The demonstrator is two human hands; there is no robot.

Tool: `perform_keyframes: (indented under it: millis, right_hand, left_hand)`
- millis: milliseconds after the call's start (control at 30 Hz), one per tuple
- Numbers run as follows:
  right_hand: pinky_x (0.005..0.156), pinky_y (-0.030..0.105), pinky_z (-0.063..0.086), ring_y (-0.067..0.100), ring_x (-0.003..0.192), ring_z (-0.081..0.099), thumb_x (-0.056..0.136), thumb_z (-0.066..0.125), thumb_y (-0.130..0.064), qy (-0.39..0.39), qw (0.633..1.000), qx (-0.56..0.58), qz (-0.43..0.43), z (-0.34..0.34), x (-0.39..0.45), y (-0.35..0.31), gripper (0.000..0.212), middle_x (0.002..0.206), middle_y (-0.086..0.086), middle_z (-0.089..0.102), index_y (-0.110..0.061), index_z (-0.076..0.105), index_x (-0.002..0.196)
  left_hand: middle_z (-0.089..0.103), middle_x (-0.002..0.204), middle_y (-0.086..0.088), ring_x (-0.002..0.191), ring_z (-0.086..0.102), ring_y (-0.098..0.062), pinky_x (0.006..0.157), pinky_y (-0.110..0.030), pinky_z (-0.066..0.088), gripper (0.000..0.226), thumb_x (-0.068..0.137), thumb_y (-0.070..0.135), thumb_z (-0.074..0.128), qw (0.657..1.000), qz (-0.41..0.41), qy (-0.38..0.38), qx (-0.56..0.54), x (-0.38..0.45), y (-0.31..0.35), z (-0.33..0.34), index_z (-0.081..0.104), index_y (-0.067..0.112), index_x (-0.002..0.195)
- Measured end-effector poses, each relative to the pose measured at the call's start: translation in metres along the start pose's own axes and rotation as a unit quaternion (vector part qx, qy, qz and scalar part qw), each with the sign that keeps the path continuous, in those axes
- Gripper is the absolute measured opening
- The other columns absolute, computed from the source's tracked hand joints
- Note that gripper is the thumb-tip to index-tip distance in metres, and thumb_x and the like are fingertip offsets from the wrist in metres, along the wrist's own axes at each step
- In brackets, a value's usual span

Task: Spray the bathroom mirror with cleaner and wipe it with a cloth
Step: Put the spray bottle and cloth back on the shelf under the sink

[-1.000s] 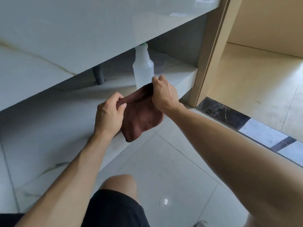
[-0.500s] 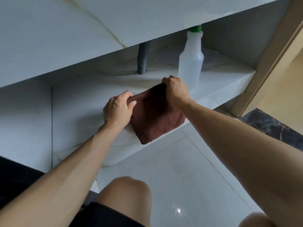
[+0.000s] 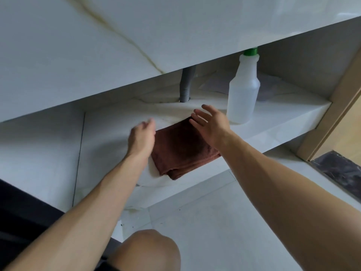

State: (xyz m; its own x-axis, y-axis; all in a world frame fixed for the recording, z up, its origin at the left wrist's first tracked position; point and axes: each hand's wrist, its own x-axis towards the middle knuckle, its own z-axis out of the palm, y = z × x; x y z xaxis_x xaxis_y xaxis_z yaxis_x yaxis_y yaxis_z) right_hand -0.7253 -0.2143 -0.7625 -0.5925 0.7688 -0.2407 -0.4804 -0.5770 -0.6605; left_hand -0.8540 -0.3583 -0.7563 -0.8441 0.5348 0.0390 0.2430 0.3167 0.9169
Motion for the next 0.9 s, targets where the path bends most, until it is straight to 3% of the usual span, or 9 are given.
perform_keyframes:
  millis: [67,133,200,300,333,367,400,533,900]
  right_hand:
    - [0.107,0.038,0.047,0.034,0.126,0.057,0.104,0.042,-0.008,-0.026,0.984,-0.171,-0.046,0.005,0.0,0.008,0.035,0.126,0.021,0.061,-0.001,0.053,0.136]
    - [0.112,0.038,0.042,0.031,0.127,0.056,0.103,0.042,-0.008,-0.042,0.928,-0.354,-0.106,0.001,0.003,0.011,0.035,0.13,0.02,0.062,-0.002,0.054,0.135]
    - [0.113,0.038,0.038,0.029,0.129,0.054,0.103,0.042,-0.009,-0.087,0.8,-0.563,-0.19,-0.009,0.006,0.011,0.037,0.136,0.016,0.06,-0.003,0.053,0.138]
    - [0.118,0.038,0.028,0.026,0.141,0.04,0.103,0.043,-0.024,-0.163,0.553,-0.781,-0.241,-0.026,0.009,0.018,0.045,0.151,0.007,0.048,-0.015,0.046,0.147]
    - [0.122,0.04,0.02,0.022,0.149,0.029,0.104,0.04,-0.032,-0.175,0.485,-0.824,-0.234,-0.03,0.011,0.022,0.049,0.159,0.004,0.037,-0.021,0.038,0.152]
    - [0.124,0.042,0.013,0.019,0.153,0.018,0.105,0.035,-0.038,-0.177,0.447,-0.848,-0.222,-0.031,0.013,0.024,0.052,0.164,0.001,0.026,-0.025,0.031,0.155]
    - [0.125,0.041,0.008,0.017,0.154,0.01,0.106,0.03,-0.042,-0.177,0.431,-0.859,-0.211,-0.031,0.016,0.024,0.054,0.166,-0.001,0.018,-0.028,0.024,0.157]
    - [0.126,0.037,0.003,0.016,0.155,0.002,0.106,0.025,-0.046,-0.181,0.421,-0.87,-0.183,-0.022,0.028,0.024,0.056,0.168,-0.003,0.008,-0.03,0.014,0.159]
    - [0.126,0.039,0.004,0.016,0.155,-0.001,0.106,0.025,-0.047,-0.194,0.427,-0.868,-0.162,-0.013,0.044,0.027,0.057,0.168,-0.002,0.005,-0.029,0.014,0.159]
  left_hand:
    - [0.048,0.149,-0.012,0.139,0.043,-0.029,0.117,-0.037,0.03,0.05,0.1,0.051,0.039,0.969,0.063,-0.116,0.208,-0.02,-0.006,0.012,0.055,0.02,0.136]
    - [0.015,0.166,-0.007,0.153,0.011,-0.026,0.123,-0.037,0.008,0.066,0.098,0.063,0.027,0.917,0.074,-0.191,0.341,-0.036,-0.014,0.022,0.025,0.029,0.156]
    - [-0.002,0.167,-0.005,0.154,-0.005,-0.024,0.124,-0.041,-0.003,0.071,0.096,0.068,0.019,0.877,0.086,-0.202,0.428,-0.042,-0.023,0.028,0.009,0.033,0.158]
    - [-0.012,0.167,-0.002,0.153,-0.012,-0.021,0.124,-0.042,-0.008,0.071,0.096,0.068,0.016,0.843,0.097,-0.194,0.491,-0.036,-0.026,0.026,-0.001,0.036,0.158]
    - [-0.013,0.167,-0.001,0.153,-0.012,-0.02,0.124,-0.042,-0.008,0.071,0.097,0.068,0.016,0.84,0.094,-0.195,0.497,-0.031,-0.026,0.024,-0.002,0.037,0.157]
    - [-0.013,0.166,0.0,0.153,-0.012,-0.02,0.124,-0.042,-0.008,0.07,0.096,0.068,0.017,0.837,0.094,-0.199,0.502,-0.026,-0.026,0.023,-0.003,0.038,0.157]
    - [-0.013,0.166,0.001,0.153,-0.012,-0.019,0.124,-0.042,-0.008,0.07,0.096,0.069,0.017,0.834,0.094,-0.202,0.504,-0.021,-0.026,0.021,-0.003,0.04,0.157]
    - [-0.013,0.167,0.002,0.153,-0.012,-0.018,0.123,-0.043,-0.008,0.071,0.095,0.07,0.021,0.831,0.097,-0.203,0.51,-0.001,-0.026,0.015,-0.002,0.043,0.156]
    - [-0.013,0.167,-0.001,0.153,-0.014,-0.02,0.122,-0.047,-0.011,0.073,0.093,0.073,0.019,0.83,0.091,-0.193,0.516,0.012,-0.028,0.014,-0.003,0.043,0.156]
